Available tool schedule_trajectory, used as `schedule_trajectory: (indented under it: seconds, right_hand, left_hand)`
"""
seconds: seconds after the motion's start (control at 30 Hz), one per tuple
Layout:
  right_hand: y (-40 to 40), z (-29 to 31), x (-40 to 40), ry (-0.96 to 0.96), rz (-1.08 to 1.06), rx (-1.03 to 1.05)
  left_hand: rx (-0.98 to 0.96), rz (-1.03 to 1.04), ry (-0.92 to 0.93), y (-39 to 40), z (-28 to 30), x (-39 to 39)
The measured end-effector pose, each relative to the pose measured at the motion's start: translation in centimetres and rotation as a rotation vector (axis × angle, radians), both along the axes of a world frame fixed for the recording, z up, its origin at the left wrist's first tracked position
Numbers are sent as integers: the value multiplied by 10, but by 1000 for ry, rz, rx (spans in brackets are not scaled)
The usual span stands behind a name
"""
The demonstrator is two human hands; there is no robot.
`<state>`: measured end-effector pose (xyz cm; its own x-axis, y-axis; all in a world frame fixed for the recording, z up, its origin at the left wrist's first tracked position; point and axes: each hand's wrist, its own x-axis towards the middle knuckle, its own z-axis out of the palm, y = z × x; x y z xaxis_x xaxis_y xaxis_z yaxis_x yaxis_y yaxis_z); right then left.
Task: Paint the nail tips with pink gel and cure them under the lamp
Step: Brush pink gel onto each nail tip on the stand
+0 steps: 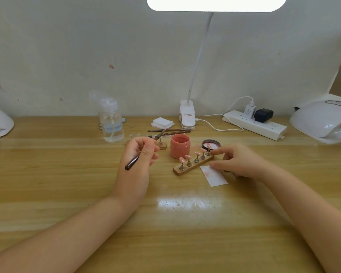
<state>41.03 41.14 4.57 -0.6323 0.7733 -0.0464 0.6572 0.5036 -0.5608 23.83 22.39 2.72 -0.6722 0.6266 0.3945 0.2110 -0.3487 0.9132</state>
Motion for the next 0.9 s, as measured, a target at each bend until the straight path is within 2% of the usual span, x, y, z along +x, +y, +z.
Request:
schedule_trajectory:
  seconds: [0.1,0.23,0.43,0.67,0.9]
  right_hand:
    - [0,0,1,18,16,-17]
    - [0,0,9,161,2,-127]
    - [-3,-2,7,67,67,23]
    - [-12,4,14,411,159,58]
    - [-27,32,19,569,197,164]
  left_hand:
    - [-2,9,1,0,0,0]
    - [6,14,-8,0,1,-2]
    - [9,32,-35,1,1,-4]
    - [41,79,-18,-1,4,-8]
    - [105,149,-5,-2,9,-13]
